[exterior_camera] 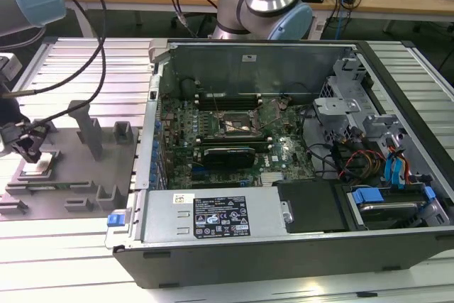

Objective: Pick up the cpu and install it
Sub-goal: 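Pick up the cpu and move it towards the insertion slot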

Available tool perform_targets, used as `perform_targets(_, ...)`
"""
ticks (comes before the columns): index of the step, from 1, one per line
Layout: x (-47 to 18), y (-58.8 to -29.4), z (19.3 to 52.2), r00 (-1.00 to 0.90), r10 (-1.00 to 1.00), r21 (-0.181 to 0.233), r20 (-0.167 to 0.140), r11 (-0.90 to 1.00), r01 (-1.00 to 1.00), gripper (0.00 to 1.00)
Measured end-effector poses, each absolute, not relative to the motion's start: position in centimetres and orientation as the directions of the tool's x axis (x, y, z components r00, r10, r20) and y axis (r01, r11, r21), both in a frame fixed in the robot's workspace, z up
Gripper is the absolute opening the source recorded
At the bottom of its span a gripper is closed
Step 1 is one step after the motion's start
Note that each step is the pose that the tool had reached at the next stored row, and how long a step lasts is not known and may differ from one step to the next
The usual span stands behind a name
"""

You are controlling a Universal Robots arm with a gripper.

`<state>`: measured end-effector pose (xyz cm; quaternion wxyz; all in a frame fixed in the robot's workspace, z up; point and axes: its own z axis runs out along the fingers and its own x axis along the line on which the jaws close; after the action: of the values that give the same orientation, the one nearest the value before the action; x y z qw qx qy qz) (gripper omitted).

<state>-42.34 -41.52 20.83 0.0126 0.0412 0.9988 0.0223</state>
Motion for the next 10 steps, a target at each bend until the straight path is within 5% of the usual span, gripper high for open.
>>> perform_targets(10,-42.37,-41.69,20.52,-0.996,0.083,0.045,-0.023,0.996,0.082,0.11)
